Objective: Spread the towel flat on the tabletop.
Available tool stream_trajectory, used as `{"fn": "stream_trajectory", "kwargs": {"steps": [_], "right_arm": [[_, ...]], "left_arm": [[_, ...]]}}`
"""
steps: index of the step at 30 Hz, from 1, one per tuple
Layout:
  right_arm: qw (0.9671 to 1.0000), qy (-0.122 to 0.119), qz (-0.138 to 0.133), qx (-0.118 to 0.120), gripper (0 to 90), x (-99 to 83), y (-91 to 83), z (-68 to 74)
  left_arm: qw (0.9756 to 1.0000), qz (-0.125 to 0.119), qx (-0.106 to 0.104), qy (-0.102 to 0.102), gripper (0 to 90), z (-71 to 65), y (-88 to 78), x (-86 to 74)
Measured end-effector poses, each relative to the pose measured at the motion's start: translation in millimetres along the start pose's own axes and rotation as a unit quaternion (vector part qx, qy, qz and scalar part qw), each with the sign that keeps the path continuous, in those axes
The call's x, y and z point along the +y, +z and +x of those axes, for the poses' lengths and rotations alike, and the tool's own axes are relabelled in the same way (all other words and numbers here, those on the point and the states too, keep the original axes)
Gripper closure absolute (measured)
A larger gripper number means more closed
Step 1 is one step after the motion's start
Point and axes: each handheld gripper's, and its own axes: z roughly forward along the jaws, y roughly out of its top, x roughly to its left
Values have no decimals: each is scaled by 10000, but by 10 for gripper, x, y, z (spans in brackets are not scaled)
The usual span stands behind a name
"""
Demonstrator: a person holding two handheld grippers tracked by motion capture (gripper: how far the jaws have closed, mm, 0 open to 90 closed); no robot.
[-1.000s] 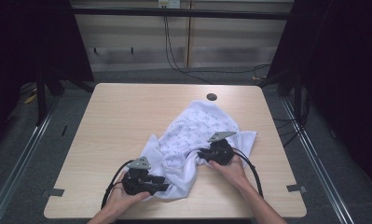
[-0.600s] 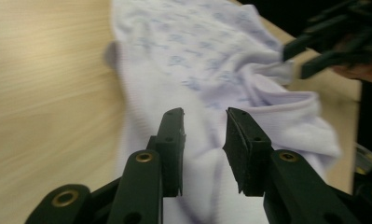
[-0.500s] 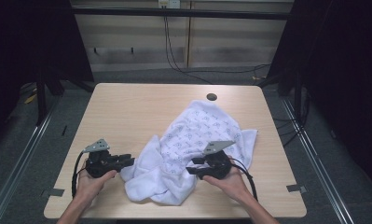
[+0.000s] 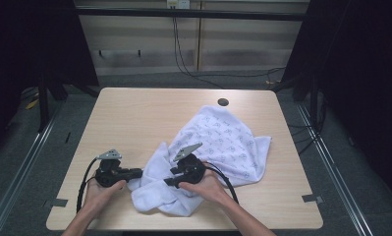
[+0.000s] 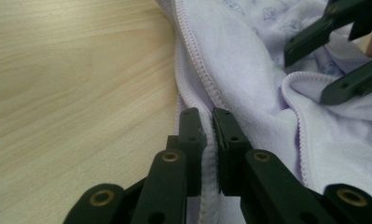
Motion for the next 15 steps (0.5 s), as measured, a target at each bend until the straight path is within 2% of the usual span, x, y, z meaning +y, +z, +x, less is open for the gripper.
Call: {"fn": "stream_trajectory", "kwargs": {"steps": [1,2,4,5,6,7,8,9,10,11,12,13,14,15], "right_arm": [[10000,-68,64,-3,608,-17,10,11],[10000,-68,64,-3,608,-17,10,11],[9998,-162,81,94,733,-49,-28,45],[9997,-257,17,-29,812,-66,-83,62],[9997,-235,-69,-58,841,-93,-182,67],[9995,-249,-130,-120,852,-111,-254,56],[9989,-231,-250,-317,859,-154,-388,30],[9987,-180,-275,-389,861,-203,-486,-17],[9980,-57,-276,-561,863,-265,-582,-58],[9971,-33,-287,-702,863,-319,-652,-97],[9950,149,-336,-924,864,-491,-845,-191],[9950,149,-336,-924,864,-491,-845,-191],[9921,356,-400,-1138,863,-678,-1041,-269],[9921,356,-400,-1138,863,-678,-1041,-269]], "left_arm": [[10000,9,31,-8,839,-9,-4,-2],[10000,9,31,-8,841,-9,-4,-2],[10000,7,20,28,843,-22,-30,-10],[10000,-15,25,14,843,-32,-49,-20],[10000,11,78,10,844,-41,-55,-24],[9999,21,159,-1,844,-57,-65,-32],[9999,23,136,-13,844,-70,-73,-38],[9999,56,138,53,845,-80,-78,-42],[9998,54,179,49,845,-90,-78,-46],[9998,47,180,25,845,-98,-79,-48],[9998,69,163,33,845,-101,-84,-46],[9999,47,161,11,845,-110,-83,-47],[9999,66,145,56,845,-115,-83,-45],[9999,71,110,32,845,-129,-72,-46]]}}
